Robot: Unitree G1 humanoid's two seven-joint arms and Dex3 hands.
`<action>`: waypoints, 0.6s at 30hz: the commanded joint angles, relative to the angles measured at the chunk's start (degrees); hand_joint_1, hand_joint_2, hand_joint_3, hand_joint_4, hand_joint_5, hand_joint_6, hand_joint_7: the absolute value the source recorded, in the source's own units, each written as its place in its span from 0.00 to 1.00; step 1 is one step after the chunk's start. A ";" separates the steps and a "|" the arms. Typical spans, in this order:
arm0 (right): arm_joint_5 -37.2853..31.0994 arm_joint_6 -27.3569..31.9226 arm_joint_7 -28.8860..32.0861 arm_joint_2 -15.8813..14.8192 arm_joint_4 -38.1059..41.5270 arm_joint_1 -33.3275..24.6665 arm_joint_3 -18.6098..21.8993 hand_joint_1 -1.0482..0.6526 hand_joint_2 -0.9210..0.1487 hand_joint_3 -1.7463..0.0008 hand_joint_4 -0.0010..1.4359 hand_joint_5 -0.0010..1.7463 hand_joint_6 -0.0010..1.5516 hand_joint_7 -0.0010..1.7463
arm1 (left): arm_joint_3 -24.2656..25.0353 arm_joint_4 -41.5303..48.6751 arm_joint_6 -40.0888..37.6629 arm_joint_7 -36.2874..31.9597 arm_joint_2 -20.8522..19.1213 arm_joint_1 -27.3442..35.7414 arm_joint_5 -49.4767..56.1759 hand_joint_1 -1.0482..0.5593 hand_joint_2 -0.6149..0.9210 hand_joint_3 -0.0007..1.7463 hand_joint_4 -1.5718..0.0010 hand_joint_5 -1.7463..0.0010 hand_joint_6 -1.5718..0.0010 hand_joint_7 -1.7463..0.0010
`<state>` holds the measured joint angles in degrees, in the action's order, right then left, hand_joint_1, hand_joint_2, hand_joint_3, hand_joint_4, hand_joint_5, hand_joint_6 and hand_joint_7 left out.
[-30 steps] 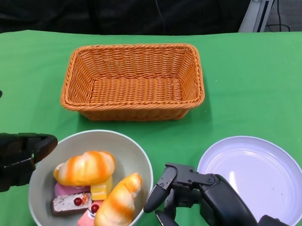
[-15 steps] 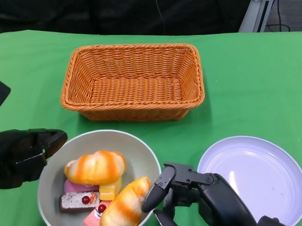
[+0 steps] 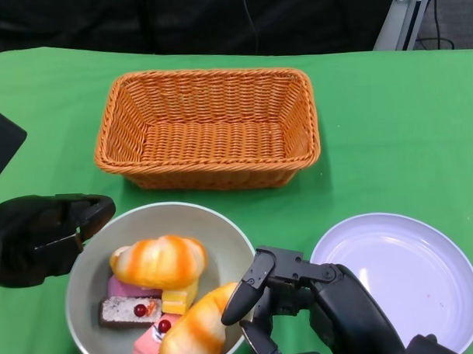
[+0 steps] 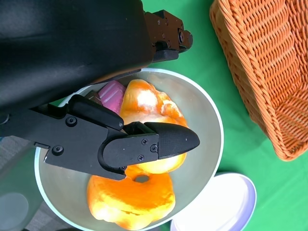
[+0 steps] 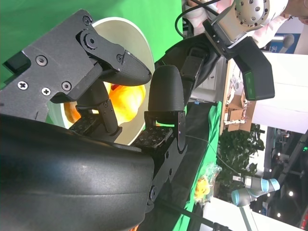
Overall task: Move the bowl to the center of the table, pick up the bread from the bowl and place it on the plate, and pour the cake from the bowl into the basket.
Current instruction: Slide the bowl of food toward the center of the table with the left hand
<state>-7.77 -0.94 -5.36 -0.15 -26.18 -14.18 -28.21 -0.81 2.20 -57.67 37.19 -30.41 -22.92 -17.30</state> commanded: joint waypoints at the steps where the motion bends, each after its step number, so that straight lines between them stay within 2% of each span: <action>1: -0.54 -1.33 0.31 -0.16 0.02 0.40 0.10 0.54 0.48 0.32 0.61 0.89 0.46 0.73 | -0.63 -0.30 -0.45 0.21 0.25 -0.90 -0.72 0.22 1.00 0.30 0.96 1.00 0.98 1.00; 18: -0.48 -0.82 0.09 -0.08 0.02 0.00 -0.13 0.56 0.47 0.32 0.63 0.88 0.47 0.73 | -0.98 0.23 2.22 0.37 1.25 -0.35 -2.23 0.22 1.00 0.31 0.96 0.99 1.00 1.00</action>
<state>-8.48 -1.76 -5.27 -0.16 -25.97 -13.93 -28.25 -2.08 2.47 -55.94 37.46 -29.09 -23.00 -19.03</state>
